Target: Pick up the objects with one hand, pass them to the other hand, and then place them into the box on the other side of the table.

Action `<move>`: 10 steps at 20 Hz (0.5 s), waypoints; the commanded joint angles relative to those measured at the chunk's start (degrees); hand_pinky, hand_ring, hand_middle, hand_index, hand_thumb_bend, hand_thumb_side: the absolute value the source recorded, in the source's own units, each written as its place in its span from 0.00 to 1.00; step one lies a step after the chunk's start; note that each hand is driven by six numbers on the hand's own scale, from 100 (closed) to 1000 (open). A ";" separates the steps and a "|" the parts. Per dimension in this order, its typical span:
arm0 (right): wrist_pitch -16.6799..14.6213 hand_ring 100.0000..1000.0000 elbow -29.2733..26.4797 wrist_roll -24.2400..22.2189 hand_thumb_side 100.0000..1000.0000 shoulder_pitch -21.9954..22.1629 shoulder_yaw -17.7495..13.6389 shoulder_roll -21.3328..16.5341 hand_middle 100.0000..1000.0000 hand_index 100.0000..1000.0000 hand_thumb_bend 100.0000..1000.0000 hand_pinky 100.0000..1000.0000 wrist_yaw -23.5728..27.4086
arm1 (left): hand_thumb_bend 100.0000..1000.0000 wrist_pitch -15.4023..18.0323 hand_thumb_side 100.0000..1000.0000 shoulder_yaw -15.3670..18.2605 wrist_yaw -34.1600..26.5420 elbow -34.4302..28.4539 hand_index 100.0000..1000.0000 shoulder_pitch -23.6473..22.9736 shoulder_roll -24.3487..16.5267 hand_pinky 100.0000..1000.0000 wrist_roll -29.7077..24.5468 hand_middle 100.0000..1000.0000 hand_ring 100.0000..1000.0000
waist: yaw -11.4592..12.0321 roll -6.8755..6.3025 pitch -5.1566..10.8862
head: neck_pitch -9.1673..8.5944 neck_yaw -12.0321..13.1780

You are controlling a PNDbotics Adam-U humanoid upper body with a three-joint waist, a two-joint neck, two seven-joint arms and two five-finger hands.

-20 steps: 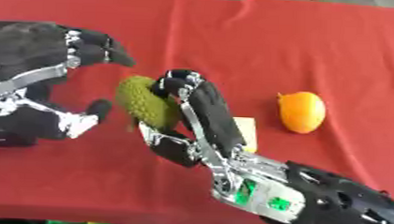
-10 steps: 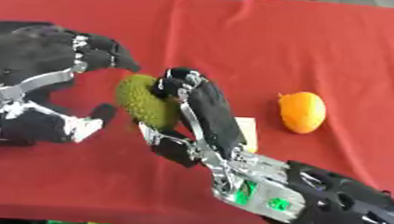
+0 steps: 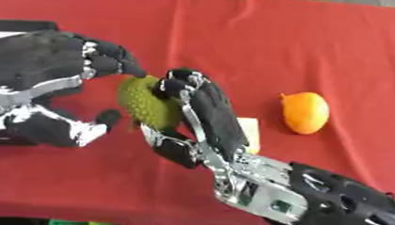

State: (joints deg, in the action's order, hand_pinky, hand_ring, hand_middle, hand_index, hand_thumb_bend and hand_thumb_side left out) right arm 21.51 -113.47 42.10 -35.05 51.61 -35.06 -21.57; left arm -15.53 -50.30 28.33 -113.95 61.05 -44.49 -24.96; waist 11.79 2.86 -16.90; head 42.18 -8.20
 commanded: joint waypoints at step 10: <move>0.49 0.56 -1.13 4.08 0.00 -1.01 -0.15 -1.14 0.31 0.32 0.06 0.16 -0.62 | 0.09 -0.13 0.25 -0.66 3.22 -0.64 0.90 0.90 0.49 0.78 -0.28 0.79 0.77 | -0.14 -0.55 1.25 | -0.12 0.19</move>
State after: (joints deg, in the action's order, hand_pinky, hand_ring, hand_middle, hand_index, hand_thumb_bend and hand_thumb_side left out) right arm 20.15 -113.47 43.55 -35.29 51.95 -35.06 -21.91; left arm -15.67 -51.38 31.14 -113.95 61.05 -43.79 -25.07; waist 11.69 2.56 -16.90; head 42.18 -8.16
